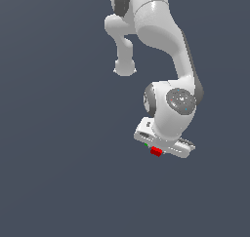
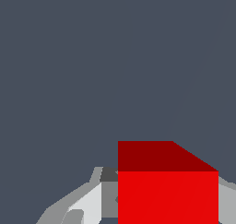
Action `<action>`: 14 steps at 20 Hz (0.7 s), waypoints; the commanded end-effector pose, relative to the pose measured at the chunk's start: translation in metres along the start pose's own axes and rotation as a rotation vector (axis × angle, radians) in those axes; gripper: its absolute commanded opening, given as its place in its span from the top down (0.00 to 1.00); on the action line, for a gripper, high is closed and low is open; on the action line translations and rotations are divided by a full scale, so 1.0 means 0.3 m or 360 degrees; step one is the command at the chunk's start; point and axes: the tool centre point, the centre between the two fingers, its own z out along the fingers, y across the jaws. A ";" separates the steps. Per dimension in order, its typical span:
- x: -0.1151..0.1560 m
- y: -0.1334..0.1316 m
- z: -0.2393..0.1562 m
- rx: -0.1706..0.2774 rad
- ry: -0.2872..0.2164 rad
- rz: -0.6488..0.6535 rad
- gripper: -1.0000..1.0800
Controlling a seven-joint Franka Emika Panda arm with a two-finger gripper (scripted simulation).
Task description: Stack the red cube on top of the green cube.
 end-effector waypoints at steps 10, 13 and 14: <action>-0.138 0.077 0.097 0.0001 0.0001 0.0000 1.00; -0.168 0.093 0.121 0.0000 0.0000 0.0000 1.00; -0.177 0.098 0.127 0.0000 0.0000 0.0000 1.00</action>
